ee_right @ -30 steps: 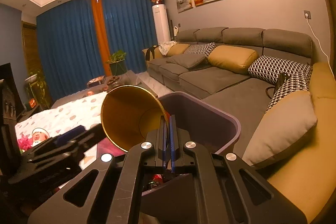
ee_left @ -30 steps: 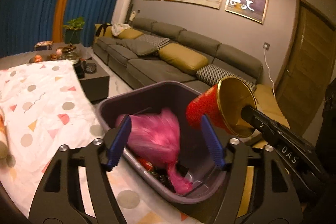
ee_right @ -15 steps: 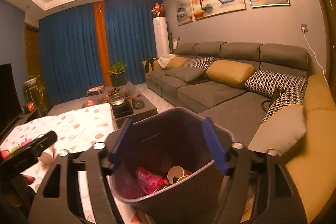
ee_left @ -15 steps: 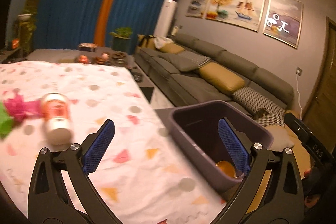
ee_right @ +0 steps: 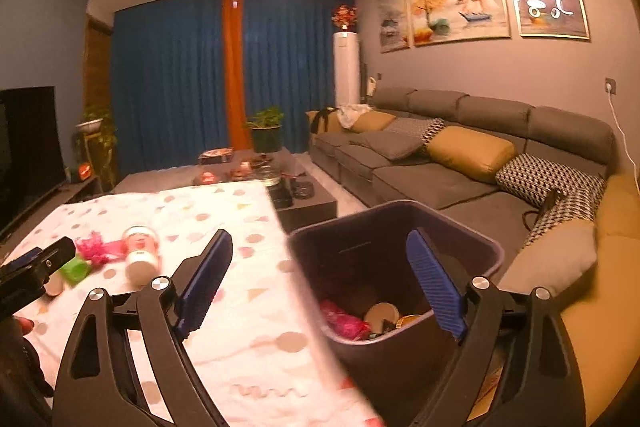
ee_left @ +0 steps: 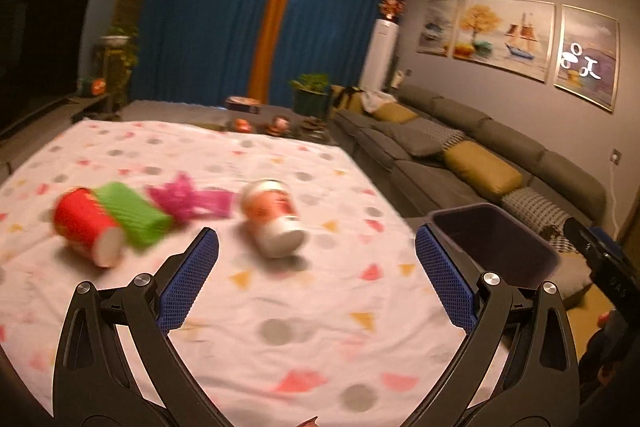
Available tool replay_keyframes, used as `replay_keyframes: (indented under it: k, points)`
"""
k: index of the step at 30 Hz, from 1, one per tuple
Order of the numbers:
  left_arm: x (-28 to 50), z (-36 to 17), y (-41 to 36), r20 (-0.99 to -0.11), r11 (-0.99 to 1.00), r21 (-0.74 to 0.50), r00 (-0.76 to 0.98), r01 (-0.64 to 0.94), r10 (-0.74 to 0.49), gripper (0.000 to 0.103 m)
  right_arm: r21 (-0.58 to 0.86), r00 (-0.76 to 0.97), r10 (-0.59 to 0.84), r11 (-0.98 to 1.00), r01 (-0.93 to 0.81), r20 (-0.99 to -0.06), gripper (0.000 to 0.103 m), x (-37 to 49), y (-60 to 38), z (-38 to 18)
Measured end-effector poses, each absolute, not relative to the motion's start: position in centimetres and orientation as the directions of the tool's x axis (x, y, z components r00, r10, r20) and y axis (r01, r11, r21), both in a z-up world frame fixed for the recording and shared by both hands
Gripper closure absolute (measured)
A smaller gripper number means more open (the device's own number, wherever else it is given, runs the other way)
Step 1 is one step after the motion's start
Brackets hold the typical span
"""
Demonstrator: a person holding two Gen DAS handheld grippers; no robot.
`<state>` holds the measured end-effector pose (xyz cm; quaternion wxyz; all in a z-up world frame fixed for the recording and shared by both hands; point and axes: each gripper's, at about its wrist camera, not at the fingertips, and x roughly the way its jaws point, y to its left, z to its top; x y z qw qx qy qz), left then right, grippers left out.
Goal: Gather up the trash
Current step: 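Grasp the large red printed cup with the left tool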
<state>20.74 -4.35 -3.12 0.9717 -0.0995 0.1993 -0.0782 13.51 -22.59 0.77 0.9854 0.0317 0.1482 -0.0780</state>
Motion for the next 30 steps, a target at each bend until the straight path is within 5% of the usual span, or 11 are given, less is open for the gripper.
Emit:
replay_keyframes:
  k: [15,30]
  points:
    - [16.5,-4.7,11.5,-0.433,0.964,-0.177,0.895,-0.201,0.107,0.006,0.019,0.932,0.084,0.996,-0.083,-0.354,0.015,15.8,-10.2,-1.1]
    - [24.7,-7.3,12.8,-0.593,0.919,-0.256,0.799,-0.301,0.096,0.006,0.016,0.906,0.117,0.993,-0.120,-0.408,0.015,21.6,-6.7,-3.0]
